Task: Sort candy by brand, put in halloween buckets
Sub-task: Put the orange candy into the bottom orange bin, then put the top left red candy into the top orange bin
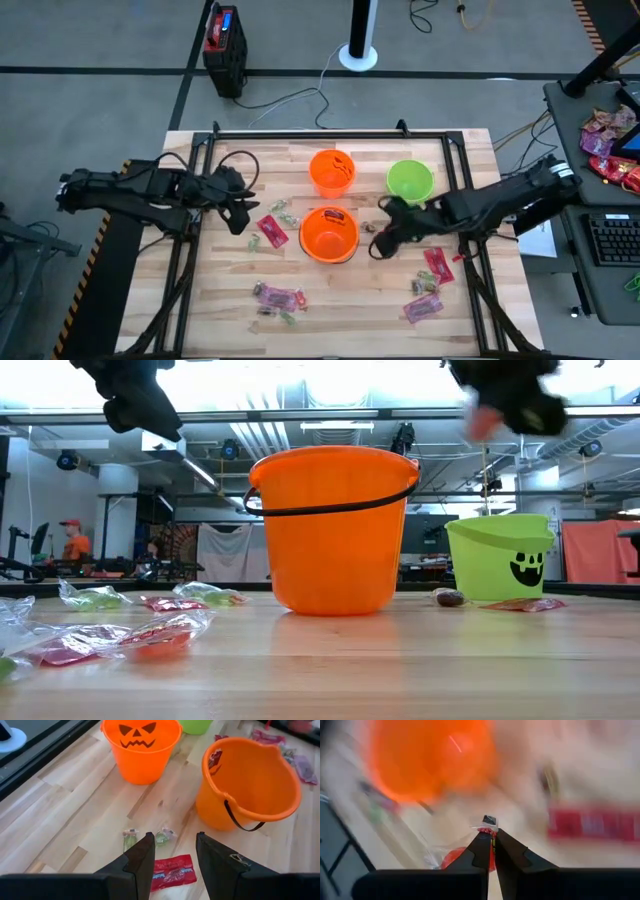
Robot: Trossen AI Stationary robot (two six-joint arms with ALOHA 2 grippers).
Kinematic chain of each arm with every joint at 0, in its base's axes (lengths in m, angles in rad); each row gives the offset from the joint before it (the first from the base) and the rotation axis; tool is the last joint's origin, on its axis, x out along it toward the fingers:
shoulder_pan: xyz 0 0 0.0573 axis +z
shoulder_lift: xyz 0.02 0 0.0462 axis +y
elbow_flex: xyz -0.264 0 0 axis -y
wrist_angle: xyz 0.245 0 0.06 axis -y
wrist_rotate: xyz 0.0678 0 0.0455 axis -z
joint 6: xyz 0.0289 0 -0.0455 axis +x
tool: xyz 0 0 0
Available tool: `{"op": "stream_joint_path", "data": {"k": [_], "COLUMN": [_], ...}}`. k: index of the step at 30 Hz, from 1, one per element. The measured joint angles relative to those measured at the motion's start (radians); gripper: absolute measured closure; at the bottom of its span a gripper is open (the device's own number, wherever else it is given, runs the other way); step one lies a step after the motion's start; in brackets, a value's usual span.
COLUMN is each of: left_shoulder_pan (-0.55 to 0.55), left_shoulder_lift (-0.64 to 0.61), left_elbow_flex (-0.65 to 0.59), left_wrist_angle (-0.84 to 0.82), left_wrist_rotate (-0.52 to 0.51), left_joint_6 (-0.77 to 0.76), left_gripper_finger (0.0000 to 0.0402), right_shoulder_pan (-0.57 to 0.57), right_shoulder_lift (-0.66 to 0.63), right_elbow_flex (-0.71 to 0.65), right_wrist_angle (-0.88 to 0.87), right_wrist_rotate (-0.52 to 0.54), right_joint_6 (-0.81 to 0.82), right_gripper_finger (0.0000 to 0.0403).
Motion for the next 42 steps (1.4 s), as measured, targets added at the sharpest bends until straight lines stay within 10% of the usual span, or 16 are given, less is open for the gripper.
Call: {"op": "stream_joint_path", "data": {"k": [10,28,42], "left_shoulder_pan": [0.0,-0.047,-0.036], "left_shoulder_lift": [0.087,0.16,0.302], "left_elbow_flex": [0.0,0.0,-0.085], "left_wrist_angle": [0.003,0.001,0.0], "left_wrist_rotate": [0.048,0.09,0.094], "left_joint_6": [-0.005,-0.034,-0.325], "left_gripper_finger": [0.0274,0.0274,0.0272], "right_shoulder_pan": [-0.065,-0.102,-0.102], "right_shoulder_lift": [0.139,0.233,0.23], "right_elbow_flex": [0.145,0.198,0.212], "right_wrist_angle": [0.367,0.375,0.378], "right_wrist_rotate": [0.075,0.031,0.071], "right_joint_6": [-0.704,-0.71,-0.695], "right_gripper_finger": [0.0391,0.0247,0.0225]}}
